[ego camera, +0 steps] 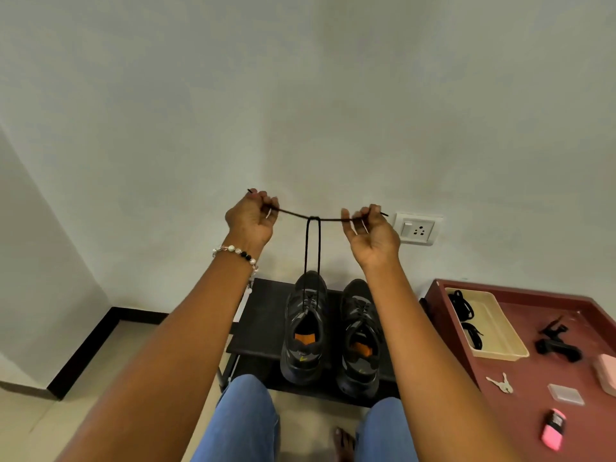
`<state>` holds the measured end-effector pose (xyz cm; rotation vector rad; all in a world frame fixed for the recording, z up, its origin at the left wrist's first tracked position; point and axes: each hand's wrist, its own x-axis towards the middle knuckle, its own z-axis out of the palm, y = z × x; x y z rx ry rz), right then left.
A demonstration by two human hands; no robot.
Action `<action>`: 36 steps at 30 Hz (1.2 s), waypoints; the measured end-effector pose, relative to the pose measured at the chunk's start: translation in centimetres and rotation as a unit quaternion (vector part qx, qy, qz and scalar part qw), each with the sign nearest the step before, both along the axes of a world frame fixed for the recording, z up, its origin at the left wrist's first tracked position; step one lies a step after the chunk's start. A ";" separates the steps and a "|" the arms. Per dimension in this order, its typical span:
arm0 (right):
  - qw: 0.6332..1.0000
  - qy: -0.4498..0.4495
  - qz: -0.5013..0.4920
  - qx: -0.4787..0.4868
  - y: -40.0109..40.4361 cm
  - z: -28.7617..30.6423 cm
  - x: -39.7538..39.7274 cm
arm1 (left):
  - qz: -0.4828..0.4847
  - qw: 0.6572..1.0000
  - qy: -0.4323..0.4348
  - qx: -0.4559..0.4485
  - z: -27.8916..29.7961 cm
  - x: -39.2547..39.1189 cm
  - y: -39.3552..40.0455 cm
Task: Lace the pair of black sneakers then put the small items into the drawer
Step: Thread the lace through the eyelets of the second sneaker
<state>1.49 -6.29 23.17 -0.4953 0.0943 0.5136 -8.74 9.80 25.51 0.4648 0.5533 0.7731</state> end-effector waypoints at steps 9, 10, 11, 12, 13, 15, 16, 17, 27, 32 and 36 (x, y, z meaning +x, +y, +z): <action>0.690 -0.436 -0.011 -0.577 -4.3 -7.7 3.7 | -0.148 0.531 0.330 0.766 -8.7 -3.4 6.0; 0.586 -0.498 0.032 -0.638 -4.7 -8.0 3.9 | -0.182 0.446 0.355 0.801 -9.0 -3.5 6.5; 0.475 -0.540 0.078 -0.690 -5.0 -8.0 4.1 | -0.207 0.358 0.392 0.822 -9.2 -3.5 7.1; 0.381 -0.563 0.125 -0.723 -5.3 -8.1 4.1 | -0.220 0.275 0.428 0.833 -9.6 -3.5 7.5; 0.311 -0.575 0.157 -0.741 -5.6 -7.8 4.2 | -0.213 0.213 0.456 0.838 -9.5 -3.6 7.7; 0.256 -0.570 0.190 -0.758 -5.7 -8.2 4.3 | -0.171 0.154 0.502 0.834 -9.8 -4.0 7.9; 0.268 -0.562 0.190 -0.759 -5.8 -8.6 4.5 | -0.154 0.143 0.524 0.826 -10.3 -4.0 8.1; 0.315 -0.546 0.183 -0.754 -5.8 -9.3 4.5 | -0.141 0.135 0.541 0.819 -10.8 -4.0 8.2; 0.985 -0.024 0.105 -0.135 -3.3 -14.4 2.0 | -0.163 0.943 0.186 0.222 -15.9 -2.6 3.6; 0.994 0.100 0.046 -0.023 -0.8 -15.1 1.0 | -0.071 0.991 -0.035 -0.103 -17.3 0.0 1.1; 0.987 0.070 -0.016 -0.147 -1.7 -17.0 2.7 | 0.010 0.993 -0.020 -0.120 -18.6 -0.1 2.6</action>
